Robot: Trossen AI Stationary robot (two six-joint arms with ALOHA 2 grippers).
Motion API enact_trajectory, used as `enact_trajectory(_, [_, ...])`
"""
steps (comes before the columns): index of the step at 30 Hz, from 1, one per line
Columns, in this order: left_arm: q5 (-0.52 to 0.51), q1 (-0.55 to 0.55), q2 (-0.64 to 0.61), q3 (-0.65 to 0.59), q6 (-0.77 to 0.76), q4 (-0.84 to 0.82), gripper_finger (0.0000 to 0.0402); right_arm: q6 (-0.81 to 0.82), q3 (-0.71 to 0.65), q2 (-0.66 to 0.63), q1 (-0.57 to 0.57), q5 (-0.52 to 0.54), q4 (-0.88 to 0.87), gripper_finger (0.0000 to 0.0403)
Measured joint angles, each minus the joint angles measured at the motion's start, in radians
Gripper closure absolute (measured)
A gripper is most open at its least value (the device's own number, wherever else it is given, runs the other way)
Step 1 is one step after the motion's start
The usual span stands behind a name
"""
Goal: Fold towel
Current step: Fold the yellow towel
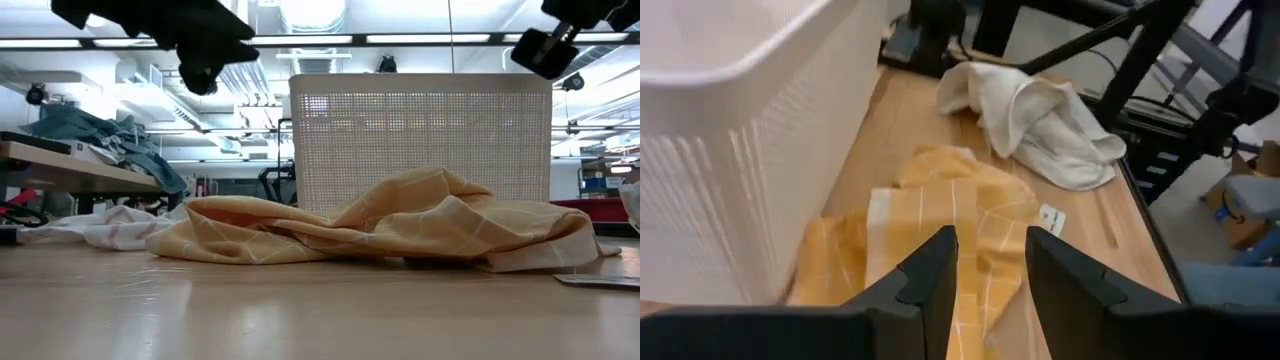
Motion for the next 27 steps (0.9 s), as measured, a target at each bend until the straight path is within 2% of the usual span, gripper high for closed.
enact_trajectory(5, [0.150,-0.014,0.054,0.019,0.000,0.015,0.0288,0.022,0.000,0.090,0.051,-0.011,0.005,0.0403])
enact_trajectory(12, [0.174,-0.057,0.082,0.033,0.006,0.032,0.0288,-0.017,-0.001,0.233,0.154,-0.003,0.007,0.0403])
enact_trajectory(20, [0.174,-0.098,0.130,0.002,-0.166,0.052,0.0288,-0.076,-0.001,0.319,0.239,0.138,0.043,0.0403])
enact_trajectory(27, [0.171,-0.097,0.214,0.001,-0.201,0.155,0.0288,-0.119,-0.002,0.330,0.289,0.328,0.085,0.0403])
